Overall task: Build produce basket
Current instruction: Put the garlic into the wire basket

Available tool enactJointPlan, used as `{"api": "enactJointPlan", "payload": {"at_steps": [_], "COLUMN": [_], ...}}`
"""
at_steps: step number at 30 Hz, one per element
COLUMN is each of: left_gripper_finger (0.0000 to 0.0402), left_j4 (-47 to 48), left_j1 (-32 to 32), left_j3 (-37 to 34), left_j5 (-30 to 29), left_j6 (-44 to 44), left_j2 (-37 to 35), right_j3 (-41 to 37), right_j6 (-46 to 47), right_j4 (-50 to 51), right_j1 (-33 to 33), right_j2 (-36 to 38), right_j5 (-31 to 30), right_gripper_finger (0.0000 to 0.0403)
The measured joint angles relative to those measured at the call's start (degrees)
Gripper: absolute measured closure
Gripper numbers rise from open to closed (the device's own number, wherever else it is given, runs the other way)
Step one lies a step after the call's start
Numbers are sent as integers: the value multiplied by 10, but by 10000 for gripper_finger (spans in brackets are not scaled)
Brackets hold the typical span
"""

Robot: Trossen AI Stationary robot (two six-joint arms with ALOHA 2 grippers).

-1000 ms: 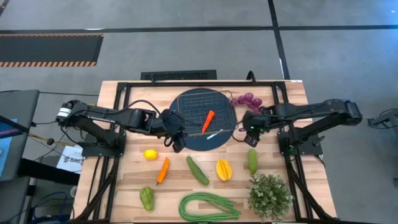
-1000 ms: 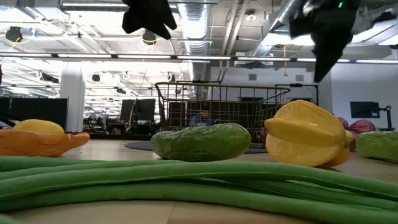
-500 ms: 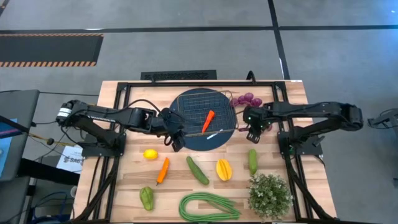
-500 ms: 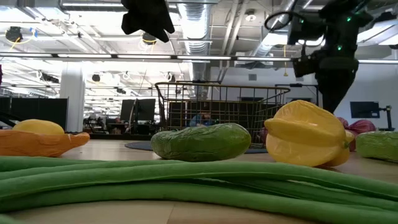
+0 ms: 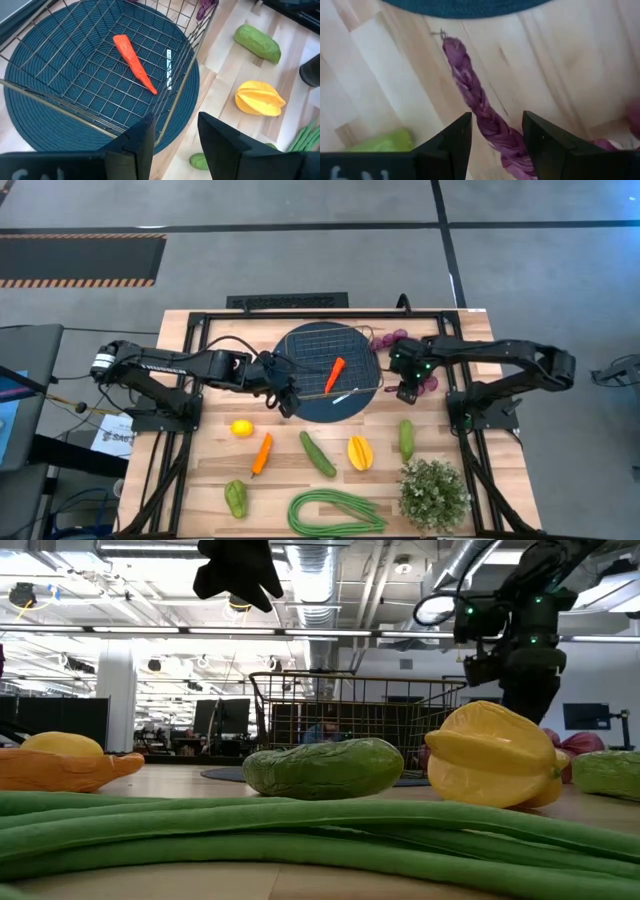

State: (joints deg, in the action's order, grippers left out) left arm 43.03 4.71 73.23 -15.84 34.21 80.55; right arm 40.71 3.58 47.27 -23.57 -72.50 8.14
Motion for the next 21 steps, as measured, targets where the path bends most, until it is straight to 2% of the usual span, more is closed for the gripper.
{"api": "enactJointPlan", "payload": {"at_steps": [7, 12, 17, 21], "left_gripper_finger": [265, 265, 265, 265], "left_j4": [-1, 0, 0, 0], "left_j1": [0, 0, 0, 0], "left_j3": [0, 0, 0, 0], "left_j5": [0, 4, 6, 6], "left_j6": [4, 3, 2, 1], "left_j2": [0, 0, 0, 0], "right_j3": [0, 0, 3, 15], "right_j6": [-2, -2, -2, 0], "right_j4": [-1, 0, 1, 6], "right_j1": [11, 21, 29, 34], "right_j2": [-69, -108, -119, -119], "right_j5": [6, 6, 6, 6], "right_gripper_finger": [210, 227, 258, 317]}}
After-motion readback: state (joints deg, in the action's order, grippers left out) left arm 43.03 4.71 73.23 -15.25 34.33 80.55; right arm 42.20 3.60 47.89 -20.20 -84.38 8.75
